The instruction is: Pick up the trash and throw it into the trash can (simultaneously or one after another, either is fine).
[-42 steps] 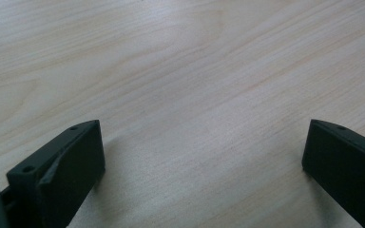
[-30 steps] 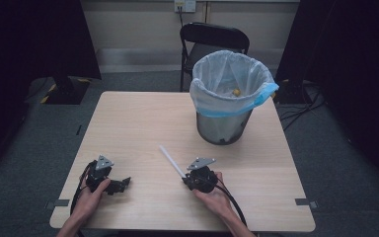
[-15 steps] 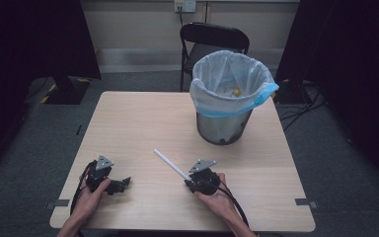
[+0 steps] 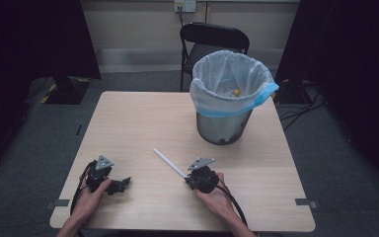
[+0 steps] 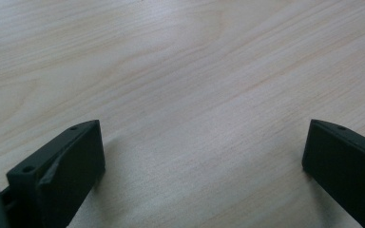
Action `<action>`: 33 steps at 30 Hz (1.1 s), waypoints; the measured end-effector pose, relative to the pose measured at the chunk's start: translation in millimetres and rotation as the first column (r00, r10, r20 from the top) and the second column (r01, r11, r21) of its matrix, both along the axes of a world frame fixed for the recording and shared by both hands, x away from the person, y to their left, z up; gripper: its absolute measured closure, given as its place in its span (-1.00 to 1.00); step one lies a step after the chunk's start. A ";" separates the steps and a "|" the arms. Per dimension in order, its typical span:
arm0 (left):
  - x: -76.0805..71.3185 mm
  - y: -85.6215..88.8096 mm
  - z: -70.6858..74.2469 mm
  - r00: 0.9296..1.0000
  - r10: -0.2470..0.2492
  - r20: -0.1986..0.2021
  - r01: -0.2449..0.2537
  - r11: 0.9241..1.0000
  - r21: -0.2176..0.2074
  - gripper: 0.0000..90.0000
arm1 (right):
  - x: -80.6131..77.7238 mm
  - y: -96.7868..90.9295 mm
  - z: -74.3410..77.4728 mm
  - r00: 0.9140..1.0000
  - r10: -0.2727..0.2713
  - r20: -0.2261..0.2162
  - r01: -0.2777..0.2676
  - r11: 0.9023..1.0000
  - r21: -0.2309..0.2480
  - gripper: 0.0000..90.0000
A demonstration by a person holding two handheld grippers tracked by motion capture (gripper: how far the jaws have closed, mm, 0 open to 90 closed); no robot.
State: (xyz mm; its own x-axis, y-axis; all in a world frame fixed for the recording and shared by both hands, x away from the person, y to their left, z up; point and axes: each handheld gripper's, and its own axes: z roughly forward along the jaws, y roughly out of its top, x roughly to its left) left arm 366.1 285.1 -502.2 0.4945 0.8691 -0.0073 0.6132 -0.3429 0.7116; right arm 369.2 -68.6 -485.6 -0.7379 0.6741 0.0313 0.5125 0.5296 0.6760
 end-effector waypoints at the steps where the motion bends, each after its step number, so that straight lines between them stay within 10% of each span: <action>1: 0.0 0.0 0.0 1.000 0.000 0.000 0.000 1.000 0.000 -1.00 | 0.9 -0.6 -0.2 1.000 0.002 -0.003 -0.002 1.000 0.015 0.80; 33: -0.1 -0.1 -0.1 1.000 0.000 0.001 0.000 1.000 -0.003 -1.00 | 13.1 -7.6 46.5 0.998 0.031 0.061 -0.044 0.976 0.211 0.81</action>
State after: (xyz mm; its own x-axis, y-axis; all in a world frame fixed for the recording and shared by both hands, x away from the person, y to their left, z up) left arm 366.0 285.0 -502.4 0.4943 0.8693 -0.0092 0.6128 -0.3409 0.7130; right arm 382.3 -76.2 -439.0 -0.7672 0.6286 0.1277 0.4522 0.3890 0.8026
